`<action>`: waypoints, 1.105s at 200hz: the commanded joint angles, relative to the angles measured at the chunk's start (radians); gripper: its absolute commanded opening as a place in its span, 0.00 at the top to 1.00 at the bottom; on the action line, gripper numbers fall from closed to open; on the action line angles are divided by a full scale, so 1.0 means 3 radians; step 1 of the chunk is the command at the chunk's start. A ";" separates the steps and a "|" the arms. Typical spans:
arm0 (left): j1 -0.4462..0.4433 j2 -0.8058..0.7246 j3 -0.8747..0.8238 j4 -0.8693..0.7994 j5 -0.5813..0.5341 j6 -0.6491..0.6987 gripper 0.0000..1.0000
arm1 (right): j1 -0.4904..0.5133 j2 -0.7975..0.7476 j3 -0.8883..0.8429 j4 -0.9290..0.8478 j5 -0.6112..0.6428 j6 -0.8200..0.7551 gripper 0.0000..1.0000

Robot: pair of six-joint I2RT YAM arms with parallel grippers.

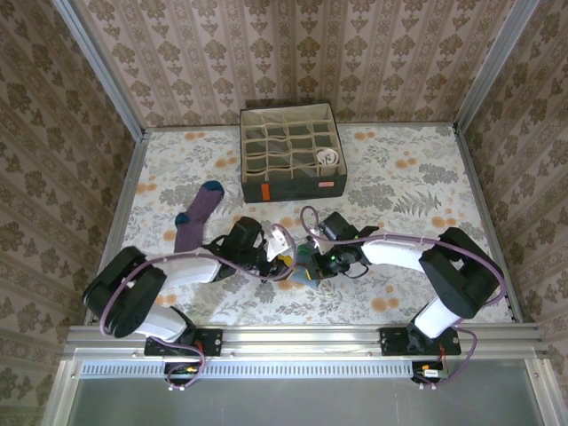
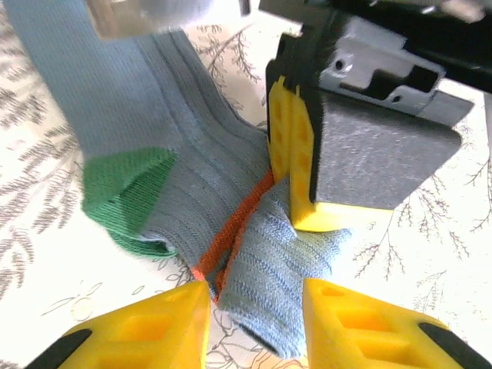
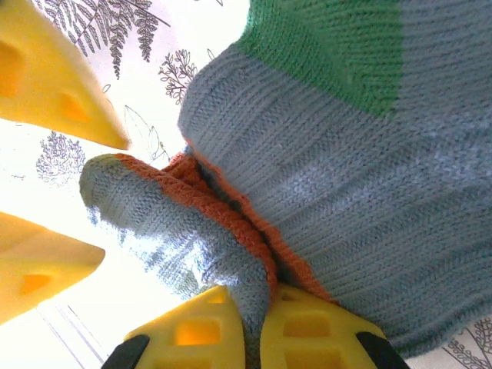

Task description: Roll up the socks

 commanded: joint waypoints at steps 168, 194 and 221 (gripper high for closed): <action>-0.0897 -0.0031 0.0076 -0.0213 -0.1168 0.2241 0.68 | -0.0283 0.0534 0.0120 -0.0633 -0.0285 -0.0094 1.00; -0.0923 0.0149 0.0068 -0.0037 -0.1270 0.2298 0.66 | -0.0284 0.0553 0.0140 -0.0662 -0.0328 -0.0114 1.00; -0.0939 0.0320 0.0053 0.0175 -0.1397 0.2337 0.60 | -0.0288 0.0570 0.0166 -0.0716 -0.0410 -0.0174 1.00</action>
